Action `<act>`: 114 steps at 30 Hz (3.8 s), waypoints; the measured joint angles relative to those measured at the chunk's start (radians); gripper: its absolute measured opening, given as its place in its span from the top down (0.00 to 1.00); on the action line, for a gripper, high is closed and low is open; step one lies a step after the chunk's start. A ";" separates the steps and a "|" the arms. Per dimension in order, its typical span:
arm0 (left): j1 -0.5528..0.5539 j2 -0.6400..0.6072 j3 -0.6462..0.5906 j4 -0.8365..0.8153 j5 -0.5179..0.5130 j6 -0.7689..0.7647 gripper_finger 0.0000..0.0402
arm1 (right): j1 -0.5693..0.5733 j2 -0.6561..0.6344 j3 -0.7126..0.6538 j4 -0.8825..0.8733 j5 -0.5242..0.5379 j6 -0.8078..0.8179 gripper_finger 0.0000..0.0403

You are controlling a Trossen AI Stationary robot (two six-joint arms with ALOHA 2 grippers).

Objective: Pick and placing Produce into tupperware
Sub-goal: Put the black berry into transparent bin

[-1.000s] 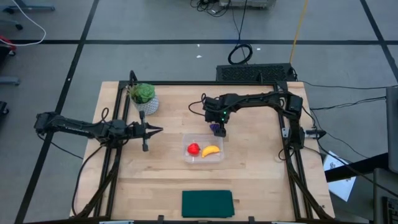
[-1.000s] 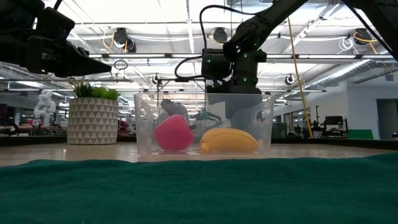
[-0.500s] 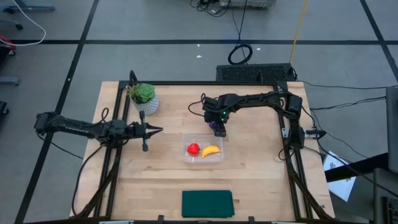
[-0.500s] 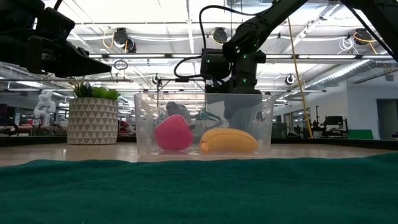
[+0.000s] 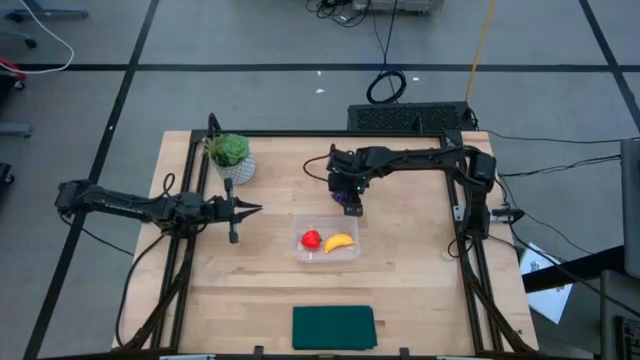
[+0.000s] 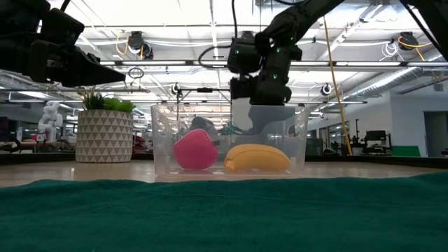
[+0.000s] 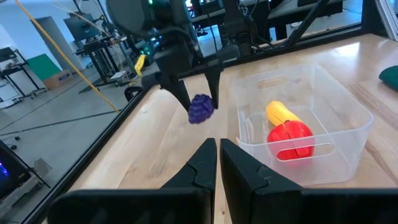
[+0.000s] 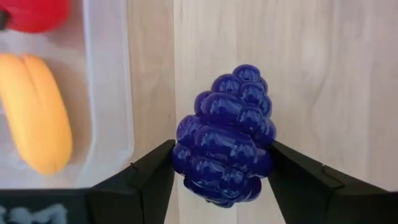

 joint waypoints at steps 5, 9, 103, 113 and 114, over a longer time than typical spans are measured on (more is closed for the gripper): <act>0.000 0.000 0.000 0.001 0.000 0.000 0.94 | 0.000 -0.045 0.000 0.004 0.000 0.007 0.49; 0.000 0.000 0.000 0.002 0.000 0.000 0.94 | 0.000 -0.055 0.000 0.003 -0.001 0.023 0.49; 0.000 0.000 0.000 0.005 -0.035 -0.007 0.94 | 0.045 -1.147 -0.746 0.702 -0.100 0.312 0.49; 0.000 0.000 0.000 0.005 -0.061 -0.007 0.94 | 0.141 -1.202 -0.822 0.704 0.106 0.282 0.49; 0.000 0.000 0.000 0.005 -0.061 -0.007 0.94 | 0.148 -1.203 -0.828 0.703 0.107 0.282 0.49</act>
